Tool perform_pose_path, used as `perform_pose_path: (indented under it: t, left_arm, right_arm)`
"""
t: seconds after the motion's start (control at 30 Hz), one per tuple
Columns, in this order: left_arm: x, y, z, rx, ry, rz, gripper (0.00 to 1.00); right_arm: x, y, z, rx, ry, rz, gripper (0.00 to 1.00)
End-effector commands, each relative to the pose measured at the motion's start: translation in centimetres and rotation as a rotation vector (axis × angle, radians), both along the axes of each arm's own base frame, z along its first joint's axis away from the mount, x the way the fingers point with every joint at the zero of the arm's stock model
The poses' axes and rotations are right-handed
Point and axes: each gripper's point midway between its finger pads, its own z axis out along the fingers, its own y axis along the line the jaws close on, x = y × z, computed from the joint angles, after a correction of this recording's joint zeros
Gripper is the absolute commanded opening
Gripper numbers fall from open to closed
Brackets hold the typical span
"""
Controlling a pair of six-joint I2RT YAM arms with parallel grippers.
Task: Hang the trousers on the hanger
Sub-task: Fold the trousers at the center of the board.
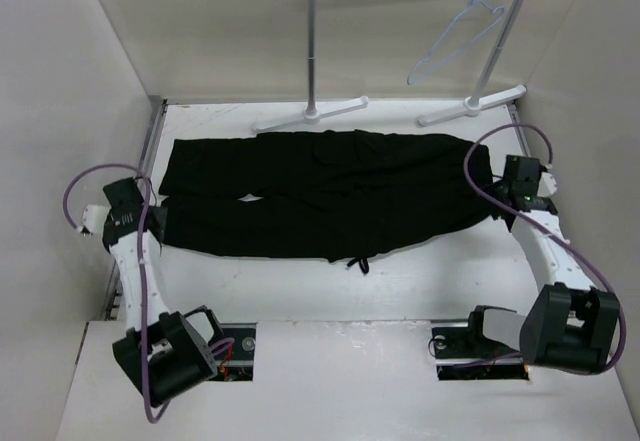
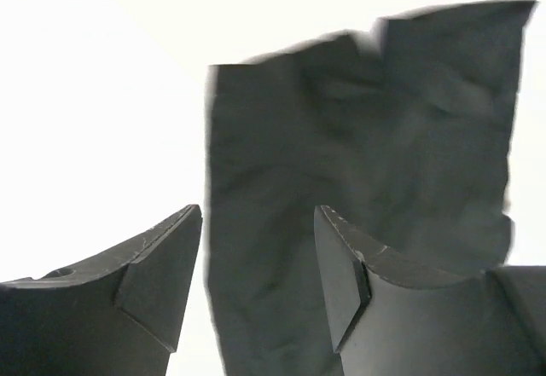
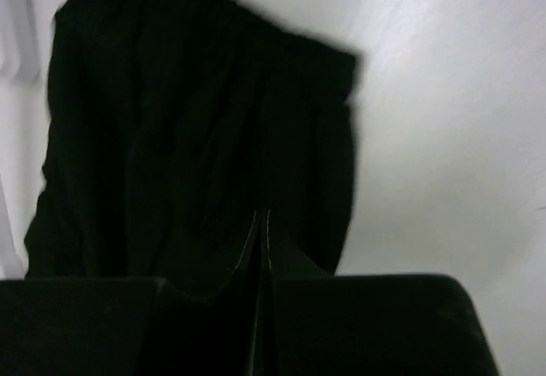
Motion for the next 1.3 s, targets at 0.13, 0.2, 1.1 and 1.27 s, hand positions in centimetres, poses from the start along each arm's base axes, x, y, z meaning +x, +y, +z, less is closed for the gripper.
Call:
perform_pose_path:
  t: [0.13,0.2,1.1,1.27]
  left_arm:
    - [-4.4,0.5,-6.3,-0.044,0.161,0.068,0.51]
    - [-3.5,1.2,-7.0,-0.041,0.161,0.062,0.54]
    - [1.1,3.3,-8.1,0.004,0.100,0.075,0.02]
    - [2.0,3.1,-7.5,-0.009,0.064,0.091,0.01]
  right_arm:
    - [0.4,8.6,2.3,0.054,-0.120,0.249,0.19]
    - [-0.3,10.4,1.6,0.070,-0.104,0.311,0.21]
    - [0.4,-2.5,-3.9,0.055,0.004,-0.034,0.57]
    - [0.0,-4.3,-5.2,0.056,0.043,-0.093,0.56]
